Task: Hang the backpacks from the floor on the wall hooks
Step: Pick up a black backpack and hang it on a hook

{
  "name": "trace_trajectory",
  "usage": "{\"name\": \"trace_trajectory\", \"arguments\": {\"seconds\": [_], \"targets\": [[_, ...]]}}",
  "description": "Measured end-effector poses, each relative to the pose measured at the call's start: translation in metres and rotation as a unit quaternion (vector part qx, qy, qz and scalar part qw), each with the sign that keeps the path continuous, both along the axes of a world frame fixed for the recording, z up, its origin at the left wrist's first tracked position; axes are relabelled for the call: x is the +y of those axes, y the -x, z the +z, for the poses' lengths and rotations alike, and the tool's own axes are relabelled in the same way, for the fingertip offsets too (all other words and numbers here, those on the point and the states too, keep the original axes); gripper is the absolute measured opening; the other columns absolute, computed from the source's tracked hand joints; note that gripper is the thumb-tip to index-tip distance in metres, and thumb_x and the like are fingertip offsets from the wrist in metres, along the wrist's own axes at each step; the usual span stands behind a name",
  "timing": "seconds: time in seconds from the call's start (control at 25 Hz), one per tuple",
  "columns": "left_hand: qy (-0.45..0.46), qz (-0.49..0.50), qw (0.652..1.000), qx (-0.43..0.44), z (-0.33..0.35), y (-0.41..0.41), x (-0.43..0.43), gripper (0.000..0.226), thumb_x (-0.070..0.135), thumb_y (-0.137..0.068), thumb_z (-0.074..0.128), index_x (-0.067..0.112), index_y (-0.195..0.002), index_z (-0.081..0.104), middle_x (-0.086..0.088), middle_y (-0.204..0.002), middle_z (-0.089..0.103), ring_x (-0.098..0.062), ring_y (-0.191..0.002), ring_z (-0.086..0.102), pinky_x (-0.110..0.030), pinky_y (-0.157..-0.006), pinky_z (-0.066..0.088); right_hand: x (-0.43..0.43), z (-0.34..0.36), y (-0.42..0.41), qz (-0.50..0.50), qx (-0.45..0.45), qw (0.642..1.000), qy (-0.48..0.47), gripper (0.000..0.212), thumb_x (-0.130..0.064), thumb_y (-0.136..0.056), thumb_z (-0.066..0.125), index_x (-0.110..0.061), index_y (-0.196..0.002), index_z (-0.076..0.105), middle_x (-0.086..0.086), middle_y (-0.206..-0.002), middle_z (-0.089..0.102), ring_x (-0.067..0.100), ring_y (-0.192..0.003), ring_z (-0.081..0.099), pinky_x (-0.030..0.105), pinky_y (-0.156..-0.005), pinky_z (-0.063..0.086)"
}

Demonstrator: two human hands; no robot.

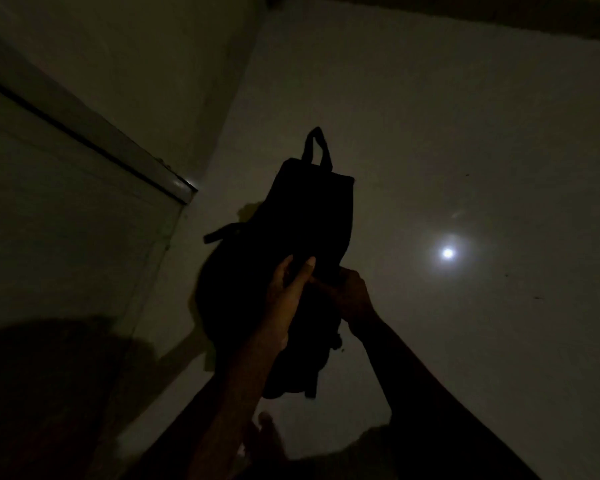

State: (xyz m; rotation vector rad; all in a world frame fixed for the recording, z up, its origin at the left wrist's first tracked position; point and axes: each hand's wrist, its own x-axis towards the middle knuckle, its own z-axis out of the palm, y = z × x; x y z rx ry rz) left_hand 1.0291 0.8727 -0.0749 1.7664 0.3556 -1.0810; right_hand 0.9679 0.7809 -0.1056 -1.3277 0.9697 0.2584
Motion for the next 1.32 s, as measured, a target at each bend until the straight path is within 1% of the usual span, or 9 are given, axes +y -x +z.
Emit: {"name": "trace_trajectory", "arguments": {"seconds": [0.24,0.48,0.6,0.72,0.84,1.04,1.12,1.24,1.32], "targets": [[0.04,0.038,0.998,0.04,0.195,0.019,0.028,0.075,0.058,-0.068,0.065,0.024,-0.132,0.05,-0.007,-0.126,0.061,-0.027,-0.116,0.057,-0.044,-0.098,0.048,0.025,0.202,0.028,0.017,-0.073,0.997,-0.021,0.023,-0.031,-0.08,0.069,-0.025,-0.102,0.066,-0.009,-0.101,0.066,-0.011,-0.076,0.063,0.002,-0.062,0.048],[0.087,0.125,0.987,0.059,0.311,0.051,0.043,0.046,0.029,-0.076,0.074,0.01,-0.117,0.063,-0.011,-0.114,0.068,-0.024,-0.096,0.067,-0.029,-0.07,0.056,0.047,0.336,0.067,0.019,-0.053,0.996,-0.067,0.041,-0.036,-0.096,0.04,-0.012,-0.127,0.054,0.01,-0.132,0.055,0.019,-0.115,0.055,0.031,-0.105,0.04],[0.079,0.152,0.985,0.01,0.344,0.063,0.044,0.024,0.015,-0.077,0.073,0.011,-0.099,0.064,-0.016,-0.112,0.067,-0.025,-0.085,0.066,-0.027,-0.062,0.054,0.044,0.383,0.088,0.004,-0.073,0.996,-0.05,0.025,-0.034,-0.094,0.048,-0.023,-0.109,0.064,0.0,-0.108,0.065,0.009,-0.095,0.062,0.015,-0.085,0.049],[0.075,0.098,0.991,-0.055,0.365,0.077,0.043,0.022,0.018,-0.076,0.074,0.018,-0.096,0.067,-0.007,-0.101,0.07,-0.015,-0.078,0.066,-0.021,-0.058,0.054,0.033,0.419,0.098,-0.061,-0.124,0.988,0.074,0.022,-0.039,-0.088,0.056,-0.029,-0.106,0.065,-0.021,-0.086,0.061,-0.011,-0.076,0.057,-0.007,-0.058,0.041],[0.033,-0.004,0.989,-0.145,0.381,0.081,0.049,0.035,0.018,-0.078,0.073,0.01,-0.111,0.065,-0.001,-0.096,0.066,-0.018,-0.086,0.065,-0.021,-0.069,0.053,0.017,0.452,0.089,-0.089,-0.162,0.981,0.063,0.04,-0.045,-0.079,0.066,-0.029,-0.115,0.061,-0.026,-0.085,0.058,-0.022,-0.062,0.057,-0.007,-0.049,0.04],[-0.045,-0.144,0.95,-0.273,0.402,0.085,0.045,0.021,0.004,-0.087,0.058,0.0,-0.107,0.062,-0.02,-0.107,0.066,-0.03,-0.098,0.062,-0.028,-0.077,0.047,0.008,0.475,0.051,-0.103,-0.103,0.987,0.061,0.052,-0.044,-0.081,0.065,-0.011,-0.121,0.058,0.004,-0.115,0.064,0.016,-0.098,0.062,0.015,-0.074,0.046],[-0.011,-0.131,0.965,-0.227,0.412,0.087,0.04,0.045,0.009,-0.084,0.064,0.004,-0.128,0.052,-0.016,-0.124,0.061,-0.029,-0.112,0.058,-0.031,-0.092,0.047,-0.001,0.476,0.048,-0.088,-0.125,0.984,0.089,0.04,-0.036,-0.086,0.062,-0.005,-0.112,0.062,0.006,-0.107,0.065,0.013,-0.085,0.061,0.007,-0.062,0.046],[0.209,0.034,0.977,-0.024,0.429,0.089,0.029,0.088,0.043,-0.061,0.081,0.032,-0.136,0.036,0.007,-0.124,0.058,-0.016,-0.118,0.054,-0.033,-0.094,0.048,-0.024,0.479,0.055,0.001,-0.171,0.982,0.078,0.028,-0.032,-0.084,0.065,-0.014,-0.106,0.065,-0.004,-0.092,0.062,-0.004,-0.07,0.054,-0.006,-0.05,0.041],[0.234,0.132,0.963,0.017,0.439,0.084,0.014,0.078,0.064,-0.056,0.073,0.035,-0.125,0.05,0.006,-0.123,0.06,-0.02,-0.114,0.058,-0.035,-0.087,0.052,-0.031,0.476,0.065,0.095,-0.18,0.977,0.058,0.034,-0.035,-0.081,0.067,-0.018,-0.111,0.065,-0.008,-0.098,0.064,-0.002,-0.079,0.059,-0.005,-0.057,0.044]]}}
